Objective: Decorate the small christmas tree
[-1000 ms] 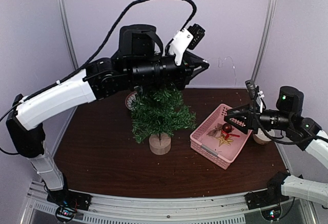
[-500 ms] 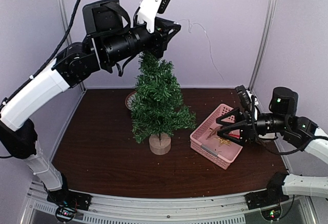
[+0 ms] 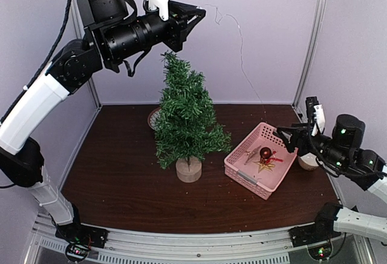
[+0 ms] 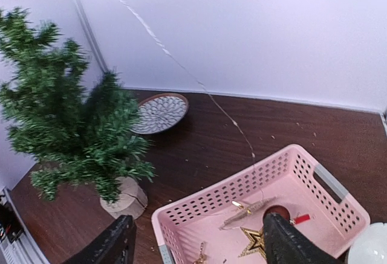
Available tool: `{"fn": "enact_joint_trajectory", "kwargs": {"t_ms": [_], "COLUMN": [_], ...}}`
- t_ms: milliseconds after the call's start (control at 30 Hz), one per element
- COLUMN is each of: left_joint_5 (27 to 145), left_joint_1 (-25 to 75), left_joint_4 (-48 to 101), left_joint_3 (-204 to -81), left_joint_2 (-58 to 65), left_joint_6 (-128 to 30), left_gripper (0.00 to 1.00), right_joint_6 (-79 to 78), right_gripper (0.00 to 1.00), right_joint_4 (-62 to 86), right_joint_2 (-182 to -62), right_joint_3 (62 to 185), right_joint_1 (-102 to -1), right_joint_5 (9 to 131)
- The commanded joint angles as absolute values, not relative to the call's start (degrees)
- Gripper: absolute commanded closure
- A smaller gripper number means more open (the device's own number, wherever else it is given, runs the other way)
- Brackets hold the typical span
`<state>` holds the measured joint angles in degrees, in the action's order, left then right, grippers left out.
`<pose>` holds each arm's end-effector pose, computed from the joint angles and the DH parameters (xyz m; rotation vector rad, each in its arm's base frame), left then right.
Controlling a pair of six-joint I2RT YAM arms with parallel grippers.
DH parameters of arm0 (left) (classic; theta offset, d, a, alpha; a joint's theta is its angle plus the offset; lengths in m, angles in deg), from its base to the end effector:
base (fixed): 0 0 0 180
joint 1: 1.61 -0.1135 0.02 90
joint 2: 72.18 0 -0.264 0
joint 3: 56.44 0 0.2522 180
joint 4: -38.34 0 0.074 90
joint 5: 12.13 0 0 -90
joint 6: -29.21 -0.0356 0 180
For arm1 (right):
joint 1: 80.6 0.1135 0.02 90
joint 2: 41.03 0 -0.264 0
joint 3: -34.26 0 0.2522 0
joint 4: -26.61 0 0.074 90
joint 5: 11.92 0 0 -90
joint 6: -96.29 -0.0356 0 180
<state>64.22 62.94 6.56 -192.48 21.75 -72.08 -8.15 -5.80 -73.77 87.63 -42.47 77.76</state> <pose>0.1503 -0.2962 0.5655 0.7061 1.2351 -0.6060 0.1110 0.0874 0.3228 -0.3787 1.7857 0.6617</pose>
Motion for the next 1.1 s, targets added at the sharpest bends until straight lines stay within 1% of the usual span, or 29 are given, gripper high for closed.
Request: {"fn": "enact_joint_trajectory", "kwargs": {"t_ms": [0,100,333,600,667,767,900,933,1033,1067], "left_joint_5": [65.22,65.13,65.22,64.63,64.15,64.08,63.46,63.07,60.57,59.63], "left_joint_1": [62.77,62.79,62.73,62.78,62.8,62.77,62.8,62.79,62.78,62.76], "left_joint_4": [7.31,7.2,7.18,8.03,8.5,8.92,9.11,9.04,9.36,9.67], "left_joint_3": [-193.82,-194.01,-193.89,-191.39,-190.51,-189.72,-188.77,-188.5,-186.65,-185.74], "left_joint_2": [20.73,20.67,20.25,18.78,18.38,17.96,17.65,17.6,16.88,16.47], "left_joint_6": [-73.33,-73.74,-73.82,-74.16,-74.31,-74.32,-74.37,-74.54,-74.57,-74.59], "left_gripper": [1.0,1.0,1.0,1.0,1.0,1.0,1.0,1.0,1.0,1.0], "right_joint_6": [-11.66,-12.34,-14.12,-11.92,-11.31,-10.8,-9.97,-9.72,-8.75,-8.5], "right_gripper": [0.18,0.15,0.16,0.27,0.3,0.37,0.58,0.65,0.95,1.0], "right_joint_4": [-6.87,-4.41,8.52,24.54,27.04,28.79,31.21,31.37,27.97,26.42], "right_joint_2": [-73.27,-74.98,-83.84,-97.82,-101.01,-105.22,-108.61,-109.17,-109.52,-109.01], "right_joint_3": [82.57,79.38,72.94,73.23,74.37,76.07,77.28,77.6,80.23,81.17], "right_joint_1": [-42.46,-42.54,-45.24,-50.97,-51.67,-52.35,-52.97,-53.04,-53.23,-53.2], "right_joint_5": [91.54,93.38,94.36,85.1,81.74,78.97,78.26,78.26,78.25,78.25]}}
